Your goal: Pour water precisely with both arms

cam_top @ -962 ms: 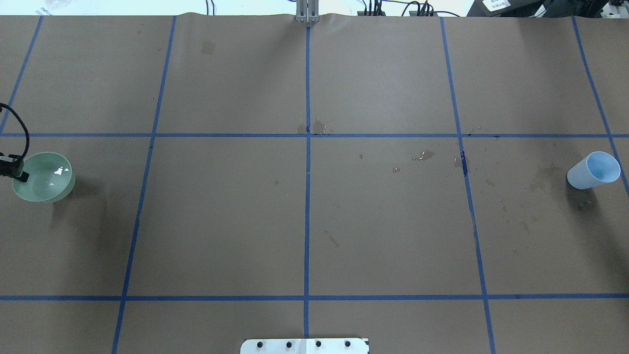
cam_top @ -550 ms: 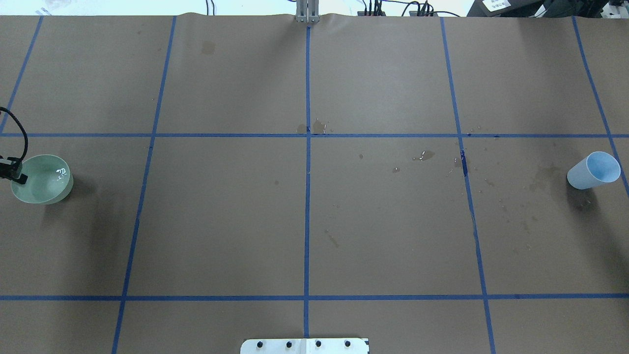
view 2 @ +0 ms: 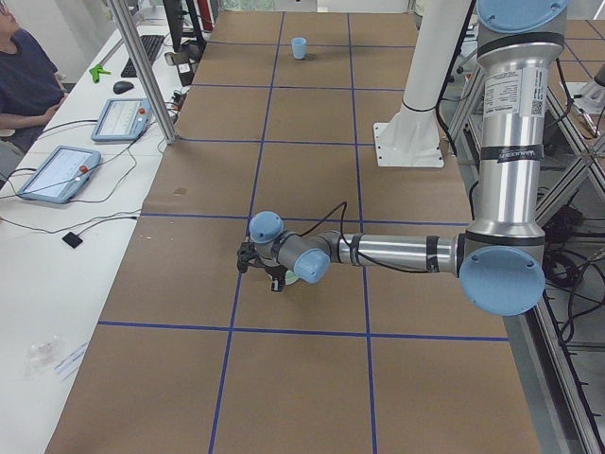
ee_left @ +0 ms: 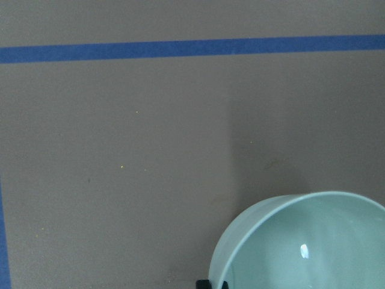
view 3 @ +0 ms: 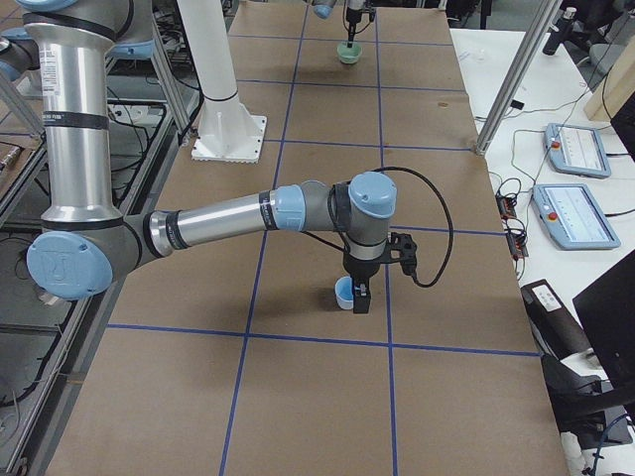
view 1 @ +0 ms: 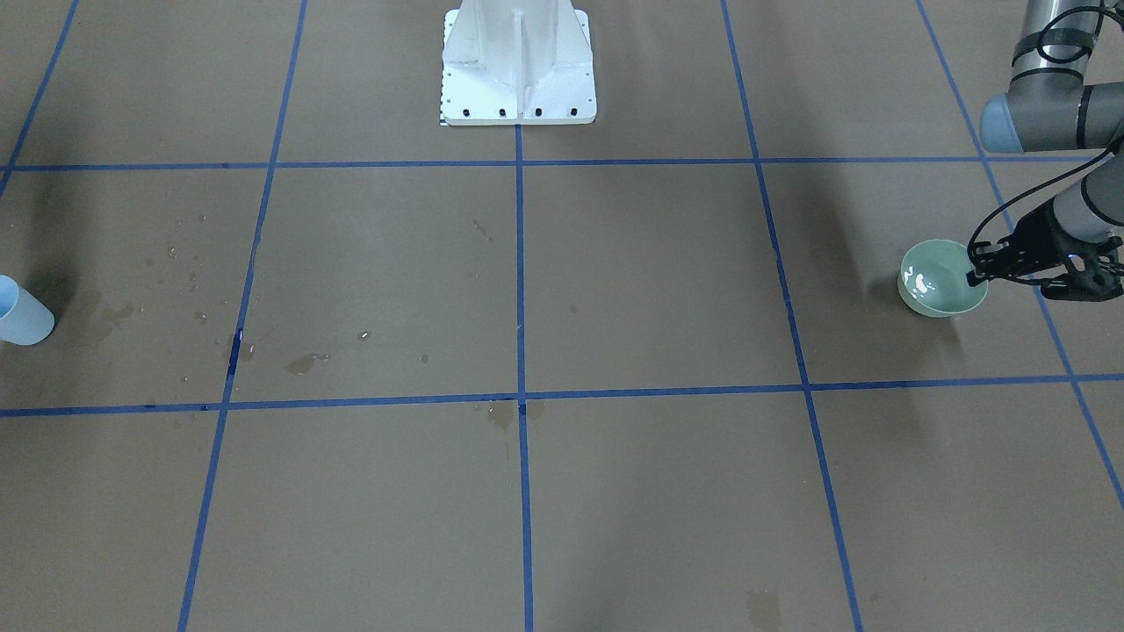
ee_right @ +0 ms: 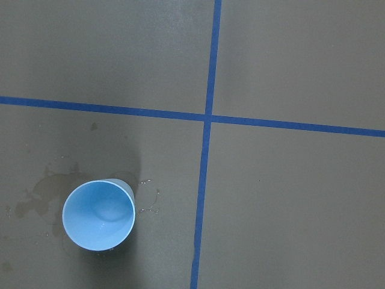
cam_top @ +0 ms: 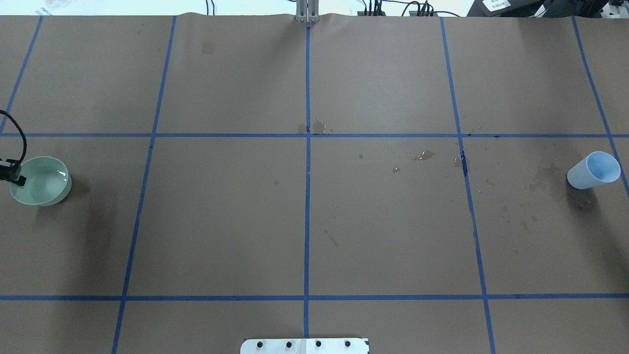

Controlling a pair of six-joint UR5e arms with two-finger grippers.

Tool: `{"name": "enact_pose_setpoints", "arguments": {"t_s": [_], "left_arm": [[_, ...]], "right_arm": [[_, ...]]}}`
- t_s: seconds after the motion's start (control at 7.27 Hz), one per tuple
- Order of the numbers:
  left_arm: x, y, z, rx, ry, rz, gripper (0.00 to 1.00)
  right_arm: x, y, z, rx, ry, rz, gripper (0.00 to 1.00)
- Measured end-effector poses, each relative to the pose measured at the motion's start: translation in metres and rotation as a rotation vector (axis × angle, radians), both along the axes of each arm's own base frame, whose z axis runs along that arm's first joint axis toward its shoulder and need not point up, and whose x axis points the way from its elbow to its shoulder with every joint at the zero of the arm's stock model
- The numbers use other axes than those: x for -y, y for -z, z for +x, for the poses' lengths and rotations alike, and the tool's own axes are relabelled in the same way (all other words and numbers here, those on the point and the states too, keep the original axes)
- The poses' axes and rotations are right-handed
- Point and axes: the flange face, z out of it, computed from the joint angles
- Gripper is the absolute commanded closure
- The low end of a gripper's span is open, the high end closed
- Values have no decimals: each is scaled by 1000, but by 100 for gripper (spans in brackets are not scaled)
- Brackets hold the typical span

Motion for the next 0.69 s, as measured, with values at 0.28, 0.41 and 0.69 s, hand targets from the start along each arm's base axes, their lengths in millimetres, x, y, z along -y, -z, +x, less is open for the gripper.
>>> {"name": "enact_pose_setpoints", "arguments": {"t_s": [0.28, 0.41, 0.69], "left_arm": [[0, -2, 0, 2, -1, -2, 0], [0, -1, 0, 0, -1, 1, 0], [2, 11, 1, -11, 2, 20, 0]], "right_arm": [[0, 0, 0, 0, 0, 0, 1], [0, 0, 0, 0, 0, 0, 1], [0, 0, 0, 0, 2, 1, 1]]}}
